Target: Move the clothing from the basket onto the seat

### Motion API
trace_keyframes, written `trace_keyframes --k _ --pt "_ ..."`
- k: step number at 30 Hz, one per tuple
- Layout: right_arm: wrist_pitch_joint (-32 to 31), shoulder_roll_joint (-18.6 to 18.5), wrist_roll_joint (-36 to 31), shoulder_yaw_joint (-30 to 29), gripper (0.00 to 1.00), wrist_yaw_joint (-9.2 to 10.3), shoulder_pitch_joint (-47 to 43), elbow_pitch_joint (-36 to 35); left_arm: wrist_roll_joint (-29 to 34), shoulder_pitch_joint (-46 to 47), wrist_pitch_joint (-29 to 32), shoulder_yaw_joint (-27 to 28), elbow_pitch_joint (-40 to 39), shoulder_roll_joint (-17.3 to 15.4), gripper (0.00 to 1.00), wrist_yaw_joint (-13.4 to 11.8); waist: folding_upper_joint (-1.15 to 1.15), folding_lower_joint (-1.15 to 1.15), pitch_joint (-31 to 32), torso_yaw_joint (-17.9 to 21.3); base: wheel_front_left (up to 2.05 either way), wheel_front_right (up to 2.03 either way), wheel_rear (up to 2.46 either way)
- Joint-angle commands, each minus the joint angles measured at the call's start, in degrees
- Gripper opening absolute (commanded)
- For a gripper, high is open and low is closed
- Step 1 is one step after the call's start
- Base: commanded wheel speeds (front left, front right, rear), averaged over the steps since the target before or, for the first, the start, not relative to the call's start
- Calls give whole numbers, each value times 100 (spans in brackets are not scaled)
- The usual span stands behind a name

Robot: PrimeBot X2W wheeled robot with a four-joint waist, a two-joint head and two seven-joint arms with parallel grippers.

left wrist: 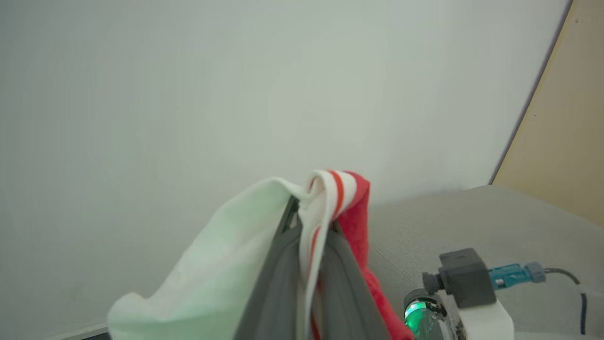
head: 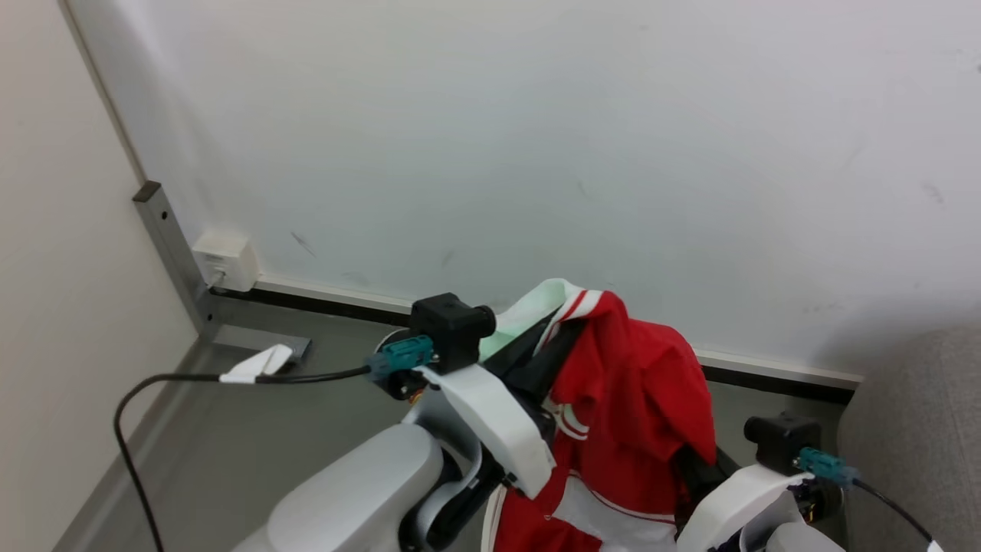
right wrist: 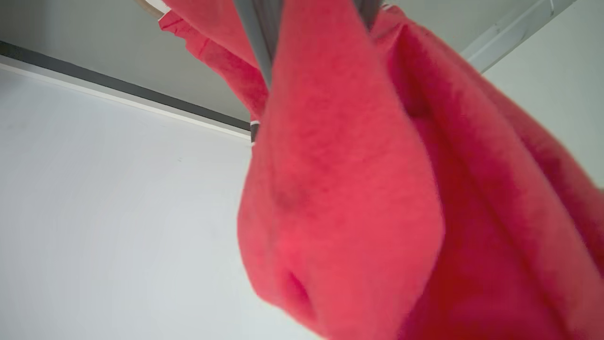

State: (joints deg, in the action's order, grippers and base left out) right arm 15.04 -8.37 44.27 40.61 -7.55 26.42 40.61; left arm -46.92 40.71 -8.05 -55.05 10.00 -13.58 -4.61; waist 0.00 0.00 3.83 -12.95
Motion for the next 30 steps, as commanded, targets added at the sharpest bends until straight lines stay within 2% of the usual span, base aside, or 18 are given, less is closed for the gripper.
trace_keyframes --k 1,6,10,11,12,13,22,30 --pt "18 -59 64 -149 0 12 -149 -130 -38 -117 -39 42 55 -101 0 -34 0 0 -40 95 0 0 0" --pt "19 -196 157 -818 0 12 -356 -745 -114 -378 -167 142 185 -363 0 -77 0 0 -119 359 0 0 0" --pt "20 -175 230 -1410 0 11 -552 -1248 -154 -590 -234 66 98 -430 0 -17 0 0 -175 588 0 0 0" --pt "19 -155 257 -1550 0 12 -590 -1335 -160 -637 -237 29 70 -428 22 -2 0 0 -188 649 0 0 0" --pt "20 -137 296 -1656 0 11 -628 -1439 -166 -686 -250 -7 32 -421 69 22 0 0 -201 714 0 0 0" --pt "20 -121 327 -1753 0 11 -656 -1519 -170 -729 -283 -27 -19 -405 100 49 0 0 -215 784 0 0 0" --pt "18 -282 115 -2693 0 11 -638 -2216 -47 -962 -472 -178 -109 -350 100 136 0 0 -365 1516 0 0 0" --pt "12 -639 -92 -3042 0 11 -814 -2791 398 -785 -627 -244 -10 -386 100 181 0 0 -564 2269 0 0 0"
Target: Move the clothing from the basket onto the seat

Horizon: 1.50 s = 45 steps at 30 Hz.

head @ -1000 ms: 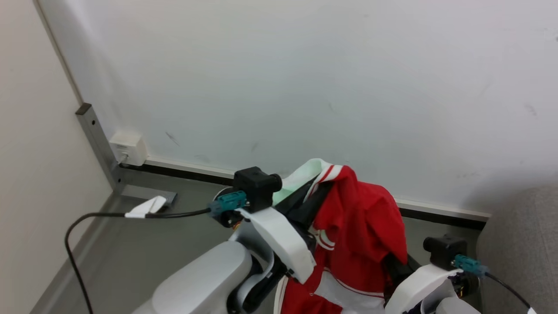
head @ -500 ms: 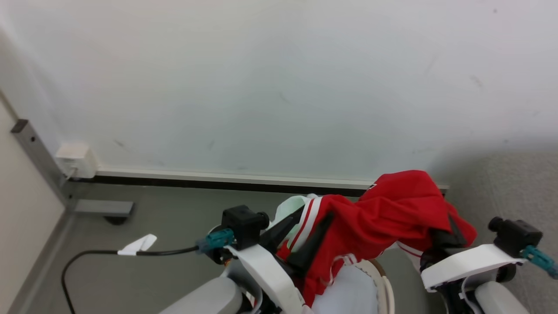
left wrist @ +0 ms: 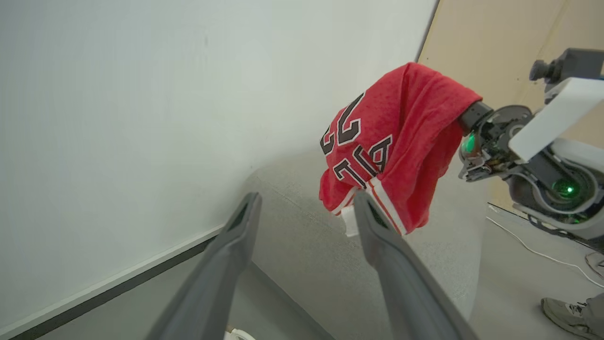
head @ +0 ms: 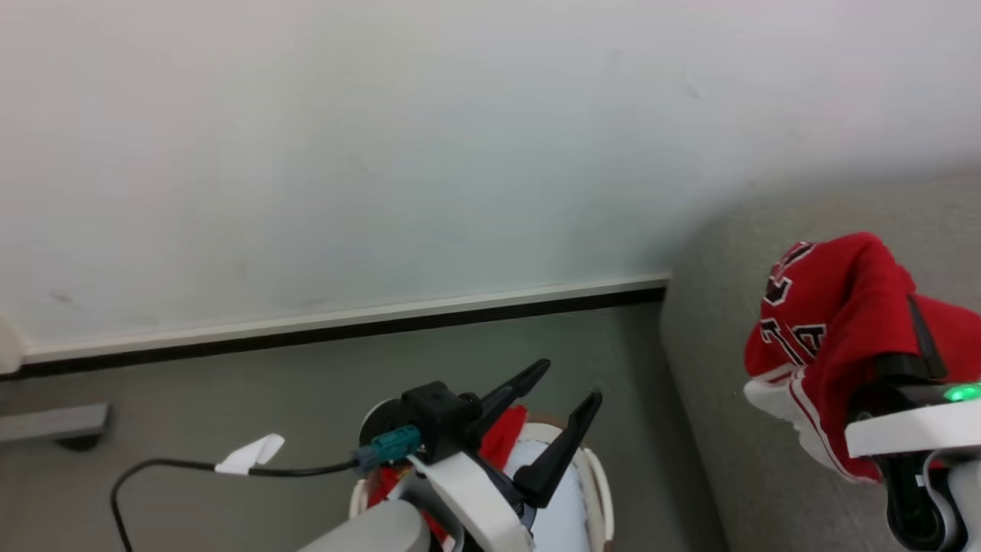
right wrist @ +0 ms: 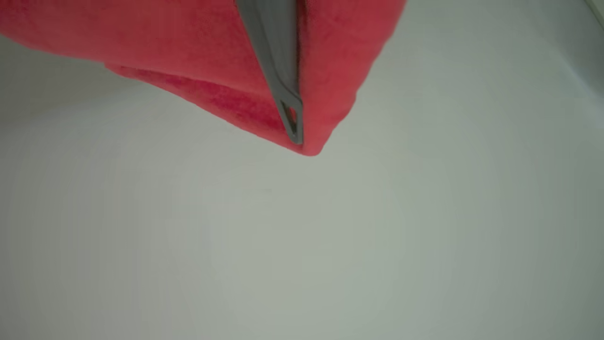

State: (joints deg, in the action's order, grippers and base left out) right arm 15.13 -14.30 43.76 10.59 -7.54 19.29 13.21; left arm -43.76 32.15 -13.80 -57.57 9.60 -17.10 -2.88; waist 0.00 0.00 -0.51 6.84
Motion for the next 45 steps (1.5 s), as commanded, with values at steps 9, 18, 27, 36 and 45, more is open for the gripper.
trace_keyframes --k 9,18,27,36,45 --pt "-6 -189 -218 -258 0 10 -522 -534 731 228 -128 65 218 -92 100 85 0 0 -462 1015 0 0 0" --pt "-22 -44 -348 -316 0 10 -793 -838 1134 98 -134 303 241 -35 100 274 0 0 -600 1376 0 0 0" --pt "-147 -181 -462 -356 0 10 -298 -879 1394 113 -135 483 268 12 100 414 0 0 -868 1432 0 0 0" --pt "-378 -690 -428 -652 0 10 1033 -542 1627 673 5 516 88 -165 100 537 0 0 -1983 1150 0 0 0" --pt "-697 -1602 -416 -1200 0 10 2688 341 1789 1258 246 603 -276 -424 100 615 0 0 -3270 639 0 0 0"
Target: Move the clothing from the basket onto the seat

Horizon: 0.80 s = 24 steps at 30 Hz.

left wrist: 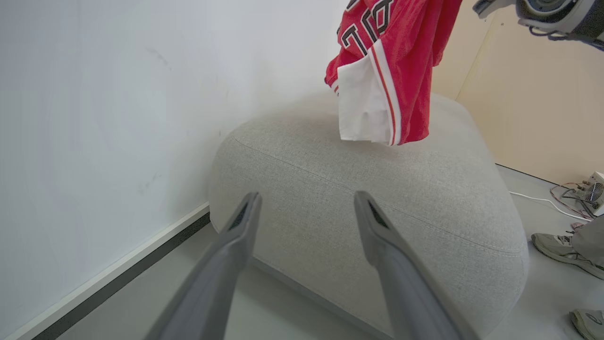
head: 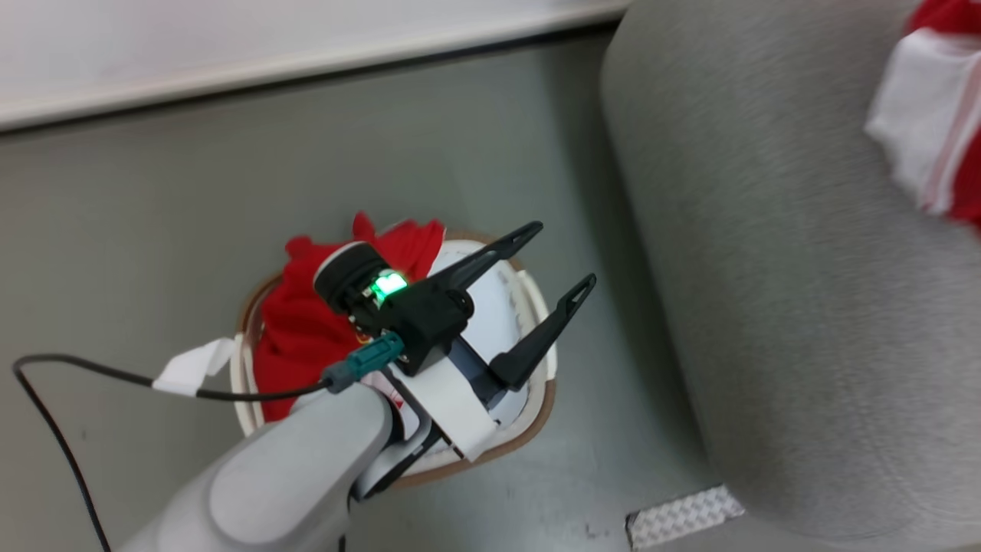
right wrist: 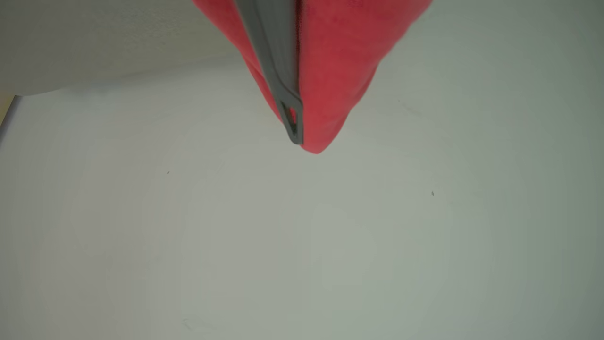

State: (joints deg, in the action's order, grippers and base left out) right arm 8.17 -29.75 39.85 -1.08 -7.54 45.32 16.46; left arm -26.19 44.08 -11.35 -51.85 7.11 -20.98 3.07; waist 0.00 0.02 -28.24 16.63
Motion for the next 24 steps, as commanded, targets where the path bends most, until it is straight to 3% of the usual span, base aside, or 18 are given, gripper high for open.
trace_keyframes --k 1,8,18,19,20,21,24 --pt "-43 -180 -70 -64 0 10 229 138 43 95 -4 48 -45 -65 100 15 0 -2 -588 -387 0 0 0" --pt "-260 -693 -407 -161 0 10 1034 1153 24 216 -47 141 -110 -163 100 -24 0 -2 -1097 -658 0 0 0" --pt "-2133 -672 -337 422 0 11 1277 2799 -53 169 -266 174 65 9 100 -4 0 -2 -1188 -915 0 0 0" --pt "-2320 -666 -306 498 28 11 1269 2860 -62 158 -270 188 96 23 100 -3 0 -2 -1148 -924 0 0 0" --pt "-2447 -693 -310 577 49 11 1266 2886 -63 141 -290 199 123 31 100 -6 0 -2 -1102 -928 0 0 0" --pt "-2518 -707 -321 642 100 11 1273 2896 -66 120 -294 205 148 40 100 -11 0 -2 -1048 -928 0 0 0" --pt "-2684 -652 -302 865 100 11 1214 2852 -100 48 -329 243 243 48 100 -25 0 -2 -855 -892 0 0 0"
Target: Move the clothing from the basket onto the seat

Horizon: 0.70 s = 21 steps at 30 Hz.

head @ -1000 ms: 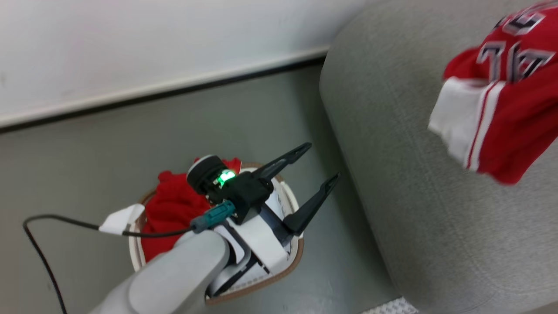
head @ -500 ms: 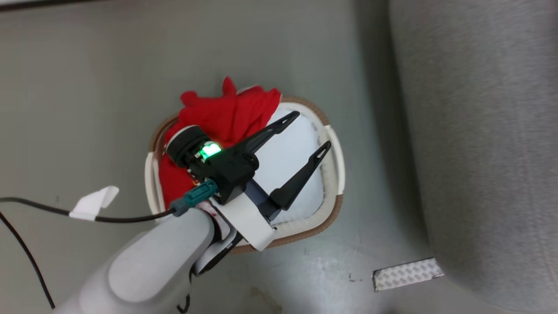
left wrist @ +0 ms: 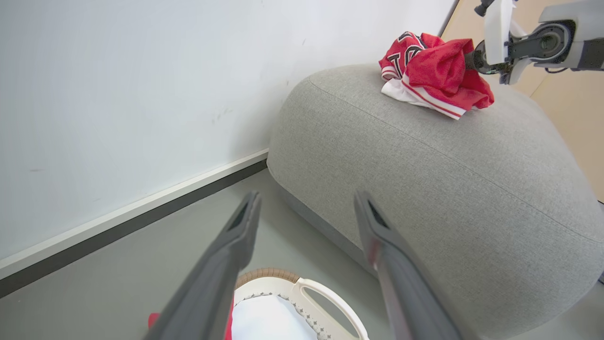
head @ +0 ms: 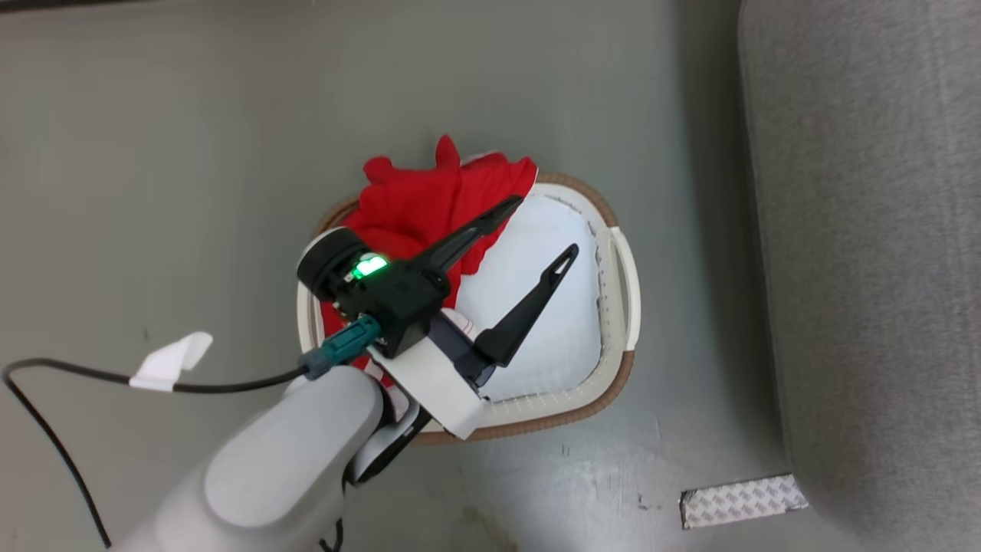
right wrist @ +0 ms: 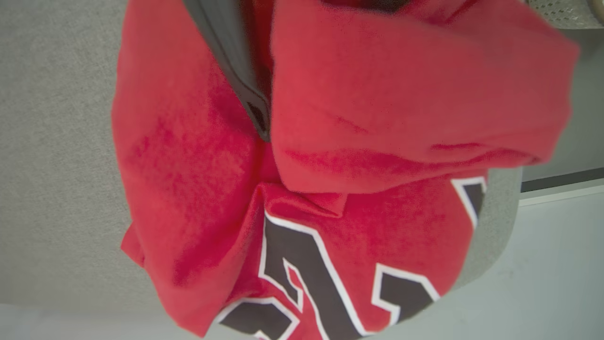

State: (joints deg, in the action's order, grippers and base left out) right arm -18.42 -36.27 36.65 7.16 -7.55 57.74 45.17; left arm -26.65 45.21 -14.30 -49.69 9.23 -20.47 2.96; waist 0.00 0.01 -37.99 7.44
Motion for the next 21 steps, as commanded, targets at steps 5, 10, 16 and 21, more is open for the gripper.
trace_keyframes --k 5,10,16,21 --pt "-591 63 96 428 100 12 -295 15 -142 -284 -64 51 207 40 100 -26 0 -1 620 132 0 0 0" --pt "-1102 -48 140 898 100 12 -614 -556 -221 -640 -81 197 321 86 100 -69 0 -1 1307 278 0 0 0" --pt "-1223 -366 359 1064 100 12 -1131 -1535 -314 -1128 -87 481 283 204 100 -127 0 -1 2102 323 0 0 0" --pt "-929 -418 587 834 100 12 -1588 -2553 -285 -1487 -85 858 215 256 100 -212 0 -1 2610 215 0 0 0"
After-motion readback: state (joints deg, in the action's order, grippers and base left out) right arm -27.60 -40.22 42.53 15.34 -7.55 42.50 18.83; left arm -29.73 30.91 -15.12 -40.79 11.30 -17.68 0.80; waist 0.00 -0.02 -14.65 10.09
